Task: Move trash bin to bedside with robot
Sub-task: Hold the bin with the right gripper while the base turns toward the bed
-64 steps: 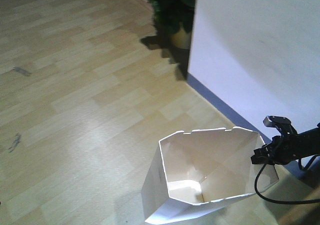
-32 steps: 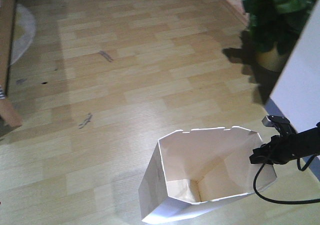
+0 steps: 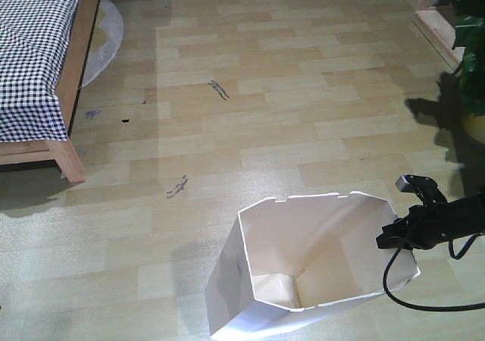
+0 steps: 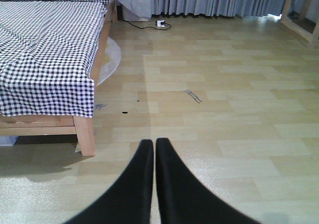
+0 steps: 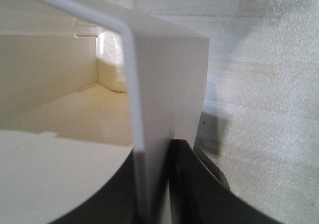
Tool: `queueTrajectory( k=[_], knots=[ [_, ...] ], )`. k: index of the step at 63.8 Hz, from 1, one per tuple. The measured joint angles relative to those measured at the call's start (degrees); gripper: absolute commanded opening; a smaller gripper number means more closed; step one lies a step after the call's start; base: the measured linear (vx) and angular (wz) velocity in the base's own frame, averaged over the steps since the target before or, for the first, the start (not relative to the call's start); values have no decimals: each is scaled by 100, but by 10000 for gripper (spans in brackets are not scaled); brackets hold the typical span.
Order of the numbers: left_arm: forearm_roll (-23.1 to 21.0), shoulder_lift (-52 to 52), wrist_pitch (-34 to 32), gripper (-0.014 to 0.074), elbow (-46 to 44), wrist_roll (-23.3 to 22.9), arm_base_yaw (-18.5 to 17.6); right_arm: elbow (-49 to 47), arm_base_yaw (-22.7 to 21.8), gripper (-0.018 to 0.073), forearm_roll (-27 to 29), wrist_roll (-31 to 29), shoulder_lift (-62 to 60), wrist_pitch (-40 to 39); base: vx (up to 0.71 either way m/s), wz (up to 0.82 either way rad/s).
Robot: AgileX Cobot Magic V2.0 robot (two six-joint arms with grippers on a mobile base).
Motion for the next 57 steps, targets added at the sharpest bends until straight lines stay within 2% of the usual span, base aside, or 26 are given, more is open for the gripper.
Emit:
queueTrajectory(
  k=[57],
  knots=[
    [0, 0, 0, -6, 0, 0, 0, 0, 0, -5, -30, 0, 0, -30, 26, -1]
  ],
)
